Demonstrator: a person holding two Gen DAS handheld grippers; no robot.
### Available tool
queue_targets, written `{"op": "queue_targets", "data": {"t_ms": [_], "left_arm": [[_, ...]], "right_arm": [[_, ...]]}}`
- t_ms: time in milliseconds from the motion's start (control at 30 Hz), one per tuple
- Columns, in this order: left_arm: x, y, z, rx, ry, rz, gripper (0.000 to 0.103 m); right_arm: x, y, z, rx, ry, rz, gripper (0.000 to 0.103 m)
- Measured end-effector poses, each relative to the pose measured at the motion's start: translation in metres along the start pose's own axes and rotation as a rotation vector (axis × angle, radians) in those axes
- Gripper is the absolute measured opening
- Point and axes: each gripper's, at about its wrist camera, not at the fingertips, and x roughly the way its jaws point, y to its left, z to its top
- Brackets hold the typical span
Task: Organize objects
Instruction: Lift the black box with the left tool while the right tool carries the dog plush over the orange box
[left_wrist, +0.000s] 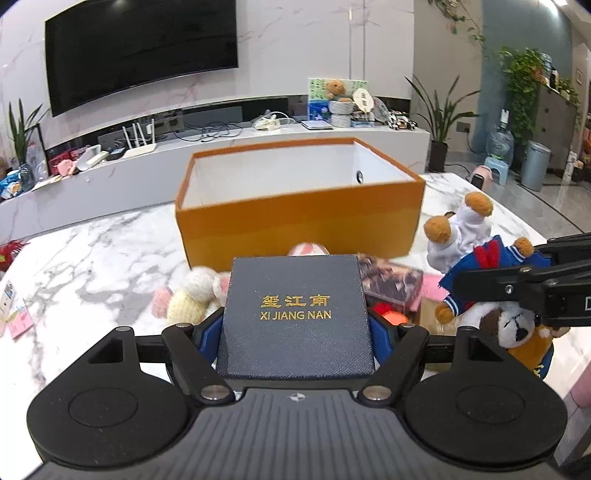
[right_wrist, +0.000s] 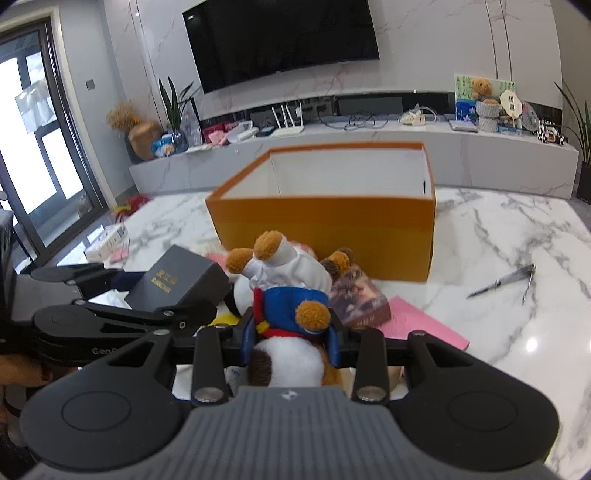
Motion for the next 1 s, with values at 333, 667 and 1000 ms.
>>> {"op": "queue_targets", "data": {"t_ms": [333,667,1000], "left_arm": [[0.012,0.02,0.101,0.021,-0.083,0.03,0.088],[0.139,0.053,0.211,0.012,0.07,0.056,0.088],[0.245,0.066,0.177,0.017,0.327,0.031,0.088]], "right_arm": [[0.007,-0.015,0.102,-0.024,-0.108,0.041,0.039],[0.114,-0.048,0.22,-0.097,-0.074,-0.075,0.039],[0.244,-0.086,0.201,-0.048,0.243,-0.117,0.039]]}}
